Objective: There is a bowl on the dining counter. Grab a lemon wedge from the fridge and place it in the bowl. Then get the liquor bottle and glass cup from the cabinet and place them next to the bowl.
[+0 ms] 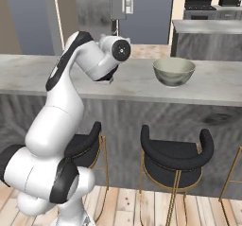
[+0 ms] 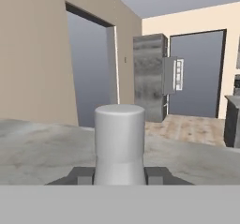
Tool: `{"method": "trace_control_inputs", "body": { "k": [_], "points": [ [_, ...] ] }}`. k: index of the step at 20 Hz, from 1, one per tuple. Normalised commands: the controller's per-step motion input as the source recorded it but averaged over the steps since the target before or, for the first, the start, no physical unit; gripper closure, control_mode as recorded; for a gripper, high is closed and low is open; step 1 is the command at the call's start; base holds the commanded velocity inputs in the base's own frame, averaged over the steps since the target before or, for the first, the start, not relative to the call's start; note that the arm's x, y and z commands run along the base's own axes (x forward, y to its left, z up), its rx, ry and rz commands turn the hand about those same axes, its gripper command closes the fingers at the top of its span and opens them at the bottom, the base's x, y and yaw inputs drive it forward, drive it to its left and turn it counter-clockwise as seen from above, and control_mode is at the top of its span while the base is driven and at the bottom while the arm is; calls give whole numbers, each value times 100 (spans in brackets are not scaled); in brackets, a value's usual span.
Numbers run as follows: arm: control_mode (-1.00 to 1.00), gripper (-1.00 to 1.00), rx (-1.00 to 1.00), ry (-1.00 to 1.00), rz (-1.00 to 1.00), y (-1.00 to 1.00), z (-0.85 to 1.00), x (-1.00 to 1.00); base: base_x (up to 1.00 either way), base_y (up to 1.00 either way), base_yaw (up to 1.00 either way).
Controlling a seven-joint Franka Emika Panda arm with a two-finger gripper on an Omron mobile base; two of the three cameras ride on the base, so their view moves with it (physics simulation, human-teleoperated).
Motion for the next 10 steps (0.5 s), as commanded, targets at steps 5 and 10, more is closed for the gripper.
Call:
{"method": "trace_control_inputs", "body": {
  "k": [5,10],
  "points": [
    [-100,100,0,0,6,0,-12,6,0,0,0],
    [-100,100,0,-1,5,0,-12,9,0,0,0]
  ]
}}
